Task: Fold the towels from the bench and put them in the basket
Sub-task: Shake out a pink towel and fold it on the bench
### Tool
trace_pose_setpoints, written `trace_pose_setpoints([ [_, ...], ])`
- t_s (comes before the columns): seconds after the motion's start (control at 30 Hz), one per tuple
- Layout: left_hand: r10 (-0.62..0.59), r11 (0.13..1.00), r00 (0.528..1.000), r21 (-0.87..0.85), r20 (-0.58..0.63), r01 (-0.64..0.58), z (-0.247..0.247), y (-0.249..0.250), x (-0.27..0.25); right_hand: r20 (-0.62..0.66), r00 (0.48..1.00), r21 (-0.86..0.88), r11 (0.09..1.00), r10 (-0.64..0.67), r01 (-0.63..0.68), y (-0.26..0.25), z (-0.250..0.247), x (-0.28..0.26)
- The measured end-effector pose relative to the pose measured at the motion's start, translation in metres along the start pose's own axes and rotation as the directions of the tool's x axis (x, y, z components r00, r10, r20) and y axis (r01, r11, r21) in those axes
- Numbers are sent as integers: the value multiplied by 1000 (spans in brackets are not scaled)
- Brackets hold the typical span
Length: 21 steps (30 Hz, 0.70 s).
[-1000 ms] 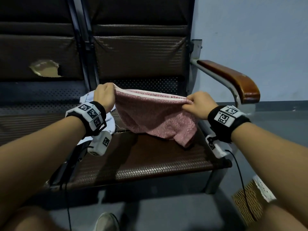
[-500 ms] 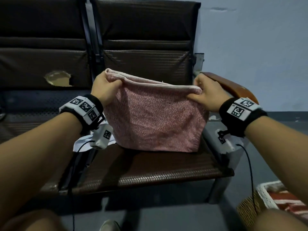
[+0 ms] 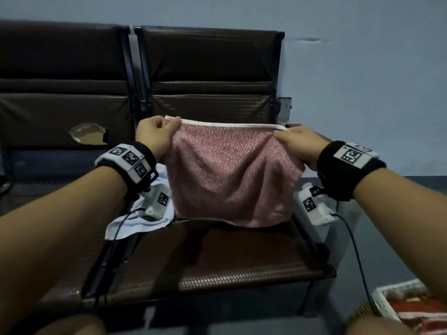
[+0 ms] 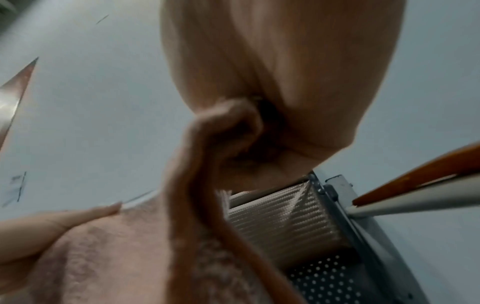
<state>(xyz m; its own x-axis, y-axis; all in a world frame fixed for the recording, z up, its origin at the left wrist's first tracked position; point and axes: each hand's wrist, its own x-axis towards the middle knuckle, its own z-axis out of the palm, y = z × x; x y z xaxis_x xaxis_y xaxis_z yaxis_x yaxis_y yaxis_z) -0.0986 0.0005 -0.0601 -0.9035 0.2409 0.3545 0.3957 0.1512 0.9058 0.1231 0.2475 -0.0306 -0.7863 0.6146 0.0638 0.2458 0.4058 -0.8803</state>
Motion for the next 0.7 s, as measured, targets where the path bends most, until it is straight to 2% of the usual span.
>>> trace_pose_setpoints([
  [0.1, -42, 999, 997, -30, -68, 40, 22, 14, -4, -46, 996, 14, 997, 77, -76, -13, 12, -1],
  [0.17, -56, 989, 998, -139, -29, 51, 40, 29, -13, -25, 994, 63, 993, 105, -103, -24, 21, -3],
  [0.27, -10, 965, 987, -256, 162, 51, 64, 52, -42, 57, 992, 195, 973, 113, -122, -37, 32, -8],
  [0.37, 97, 961, 930, -276, 354, 4, 78, 70, -77, 185, 979, 327, 934, 86, -144, -47, 38, -18],
  [0.43, 102, 969, 900, -246, 423, 6, 79, 76, -89, 183, 980, 299, 946, 74, -127, -49, 39, -22],
  [0.5, 73, 952, 866, -295, 495, 88, 74, 79, -93, 152, 987, 214, 972, 60, -92, -49, 38, -26],
  [0.53, 53, 937, 869, -325, 493, 127, 69, 80, -91, 144, 988, 184, 979, 62, -88, -49, 36, -26],
  [0.63, -4, 949, 939, -295, 344, 112, 59, 76, -77, 205, 978, 152, 985, 49, -81, -47, 29, -27],
  [0.67, -25, 952, 935, -277, 355, 130, 57, 72, -72, 243, 969, 156, 985, 35, -75, -47, 28, -28],
  [0.7, -35, 946, 901, -277, 432, 170, 56, 70, -69, 275, 961, 168, 983, 30, -78, -48, 28, -29],
])
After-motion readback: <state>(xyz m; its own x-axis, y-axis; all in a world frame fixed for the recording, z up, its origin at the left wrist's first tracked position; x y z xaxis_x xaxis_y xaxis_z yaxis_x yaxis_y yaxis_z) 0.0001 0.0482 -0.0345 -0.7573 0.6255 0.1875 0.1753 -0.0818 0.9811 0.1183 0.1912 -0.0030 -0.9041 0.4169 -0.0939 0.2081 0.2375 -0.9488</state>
